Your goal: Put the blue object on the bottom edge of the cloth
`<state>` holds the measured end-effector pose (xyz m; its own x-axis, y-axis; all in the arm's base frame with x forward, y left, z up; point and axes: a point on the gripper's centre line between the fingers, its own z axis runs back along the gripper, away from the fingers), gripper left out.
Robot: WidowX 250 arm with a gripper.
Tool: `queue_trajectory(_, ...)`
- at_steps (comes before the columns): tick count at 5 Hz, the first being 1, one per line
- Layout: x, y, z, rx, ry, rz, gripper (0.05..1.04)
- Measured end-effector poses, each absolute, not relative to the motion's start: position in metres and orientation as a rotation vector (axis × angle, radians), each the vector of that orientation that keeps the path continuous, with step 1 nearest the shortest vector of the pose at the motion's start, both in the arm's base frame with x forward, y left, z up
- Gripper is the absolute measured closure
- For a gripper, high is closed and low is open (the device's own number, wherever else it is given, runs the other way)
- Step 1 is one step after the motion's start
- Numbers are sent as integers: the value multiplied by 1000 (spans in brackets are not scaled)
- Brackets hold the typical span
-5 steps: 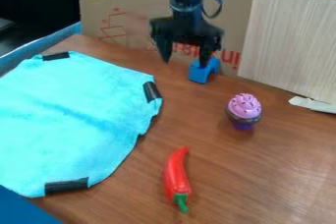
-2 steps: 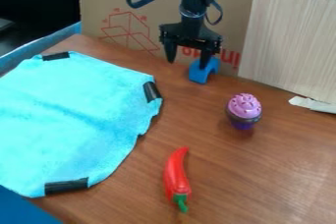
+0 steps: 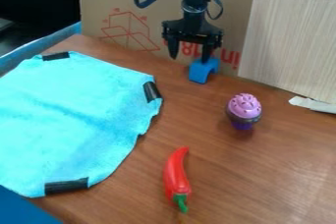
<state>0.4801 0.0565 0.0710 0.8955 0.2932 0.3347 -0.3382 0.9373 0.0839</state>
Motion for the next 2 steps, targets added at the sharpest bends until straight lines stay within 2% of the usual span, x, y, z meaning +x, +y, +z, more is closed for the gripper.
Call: queue_trajectory(2, 477, 51, 66, 105, -308, 332, 85)
